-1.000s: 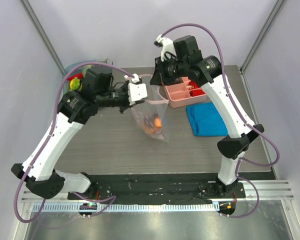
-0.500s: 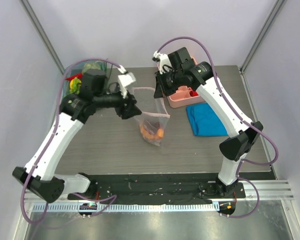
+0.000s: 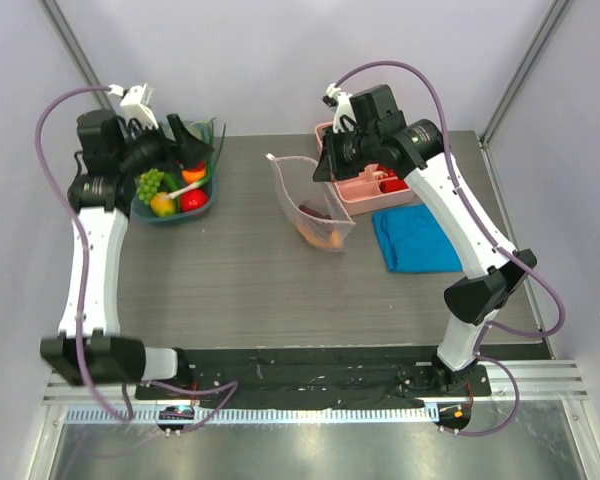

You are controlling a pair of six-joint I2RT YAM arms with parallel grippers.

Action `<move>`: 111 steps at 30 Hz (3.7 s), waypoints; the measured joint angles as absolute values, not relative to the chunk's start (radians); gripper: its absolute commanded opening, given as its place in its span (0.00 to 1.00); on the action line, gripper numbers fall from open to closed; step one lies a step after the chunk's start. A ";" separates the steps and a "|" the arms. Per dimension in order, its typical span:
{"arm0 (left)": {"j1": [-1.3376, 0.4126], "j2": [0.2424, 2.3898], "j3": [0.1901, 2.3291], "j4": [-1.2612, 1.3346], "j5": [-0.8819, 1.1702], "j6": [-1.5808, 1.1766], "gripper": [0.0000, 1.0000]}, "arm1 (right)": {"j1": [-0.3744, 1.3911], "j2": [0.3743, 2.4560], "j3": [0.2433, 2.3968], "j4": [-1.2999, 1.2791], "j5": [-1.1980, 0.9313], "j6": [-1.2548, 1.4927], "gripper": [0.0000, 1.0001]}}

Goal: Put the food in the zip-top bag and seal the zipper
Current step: Adjust the zipper food storage bag at the center of the board, then pick up the fake vegetable from the bin, then place the fake vegetable in the zipper food storage bag.

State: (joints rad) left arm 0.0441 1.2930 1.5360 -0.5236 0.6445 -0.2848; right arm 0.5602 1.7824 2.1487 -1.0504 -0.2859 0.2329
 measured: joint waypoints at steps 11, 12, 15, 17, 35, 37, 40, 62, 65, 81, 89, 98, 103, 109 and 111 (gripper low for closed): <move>0.079 1.792 1.735 -0.570 0.407 -0.163 0.73 | 0.582 1.776 2.093 -1.032 -0.235 0.319 0.01; 0.076 1.818 1.752 -0.569 0.392 -0.157 0.73 | 0.583 1.776 2.093 -1.028 -0.232 0.324 0.01; 0.067 1.905 1.834 -0.557 0.342 -0.149 0.80 | 0.583 1.777 2.094 -1.018 -0.225 0.331 0.01; 0.058 1.957 1.888 -0.538 0.322 -0.148 0.83 | 0.583 1.781 2.095 -1.016 -0.222 0.336 0.01; 0.010 2.314 2.146 -0.408 0.227 -0.119 0.41 | 0.583 1.798 2.096 -1.010 -0.204 0.340 0.01; 0.010 2.326 2.151 -0.406 0.227 -0.121 0.28 | 0.583 1.798 2.096 -1.010 -0.203 0.340 0.01; 0.010 2.333 2.156 -0.400 0.228 -0.126 0.16 | 0.582 1.798 2.096 -1.010 -0.202 0.340 0.01; 0.010 1.750 1.990 -0.258 0.498 -0.346 0.00 | 0.572 1.814 2.096 -1.002 -0.427 0.234 0.01; 0.010 1.671 1.908 -0.114 0.600 -0.467 0.00 | 0.572 1.814 2.094 -1.003 -0.510 0.205 0.01; -0.155 1.631 1.837 0.842 0.836 -1.168 0.00 | 0.570 1.813 2.002 -1.000 -0.862 0.186 0.01; -0.237 1.615 1.832 1.004 0.833 -1.231 0.00 | 0.549 1.813 1.953 -0.988 -0.984 0.207 0.01; -0.342 1.603 1.811 1.085 0.824 -1.277 0.00 | 0.534 1.814 1.941 -0.948 -1.061 0.256 0.01; -0.431 1.603 1.766 1.106 0.836 -1.284 0.00 | 0.535 1.818 1.941 -0.933 -1.077 0.281 0.01; -0.503 1.594 1.635 1.154 0.864 -1.285 0.00 | 0.537 1.827 1.941 -0.920 -1.081 0.299 0.01; -0.515 1.594 1.589 1.166 0.869 -1.291 0.00 | 0.539 1.827 1.941 -0.918 -1.081 0.302 0.01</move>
State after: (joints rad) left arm -0.5152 1.5936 1.5890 1.1656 0.8688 -1.2915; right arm 0.5392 1.8267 1.9411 -0.9180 -1.0809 0.3016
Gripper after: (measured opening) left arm 0.100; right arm 0.020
